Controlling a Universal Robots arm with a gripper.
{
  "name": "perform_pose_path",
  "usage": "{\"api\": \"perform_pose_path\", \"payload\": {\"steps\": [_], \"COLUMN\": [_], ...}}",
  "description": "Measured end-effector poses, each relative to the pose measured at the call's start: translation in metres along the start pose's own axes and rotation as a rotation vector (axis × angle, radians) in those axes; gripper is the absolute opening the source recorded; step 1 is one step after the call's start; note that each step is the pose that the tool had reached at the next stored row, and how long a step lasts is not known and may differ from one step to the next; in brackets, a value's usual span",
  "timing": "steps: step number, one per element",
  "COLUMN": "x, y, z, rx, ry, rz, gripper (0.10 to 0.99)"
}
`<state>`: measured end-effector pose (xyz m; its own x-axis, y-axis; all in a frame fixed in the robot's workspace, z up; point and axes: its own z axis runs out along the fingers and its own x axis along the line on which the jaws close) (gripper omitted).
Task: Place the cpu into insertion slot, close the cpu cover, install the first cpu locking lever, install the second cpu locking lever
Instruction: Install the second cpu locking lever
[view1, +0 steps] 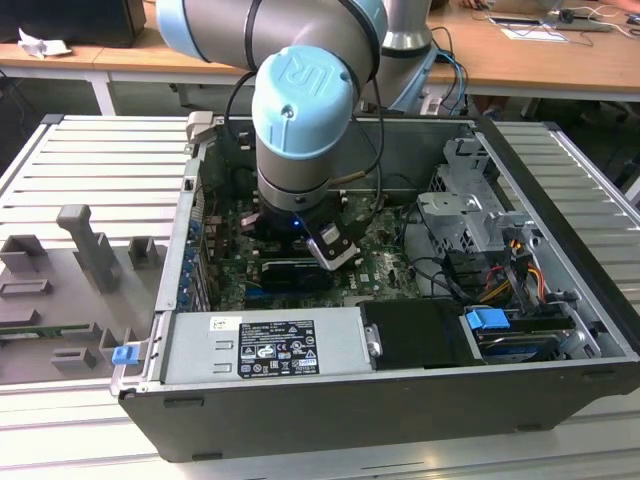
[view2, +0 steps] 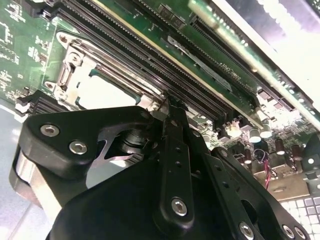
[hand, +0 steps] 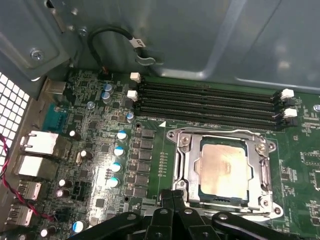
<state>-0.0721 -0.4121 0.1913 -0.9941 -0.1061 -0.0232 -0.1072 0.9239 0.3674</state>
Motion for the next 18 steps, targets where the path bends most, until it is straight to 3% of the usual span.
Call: {"api": "perform_pose_path", "payload": {"steps": [8, 16, 18], "x": [0.0016, 0.0011, 0.0010], "y": [0.0007, 0.0078, 0.0082], "z": [-0.0015, -0.0190, -0.0199], "rx": [0.000, 0.006, 0.007], "ry": [0.0006, 0.0012, 0.0011], "rz": [-0.001, -0.001, -0.001], "gripper": [0.106, 0.106, 0.106]}}
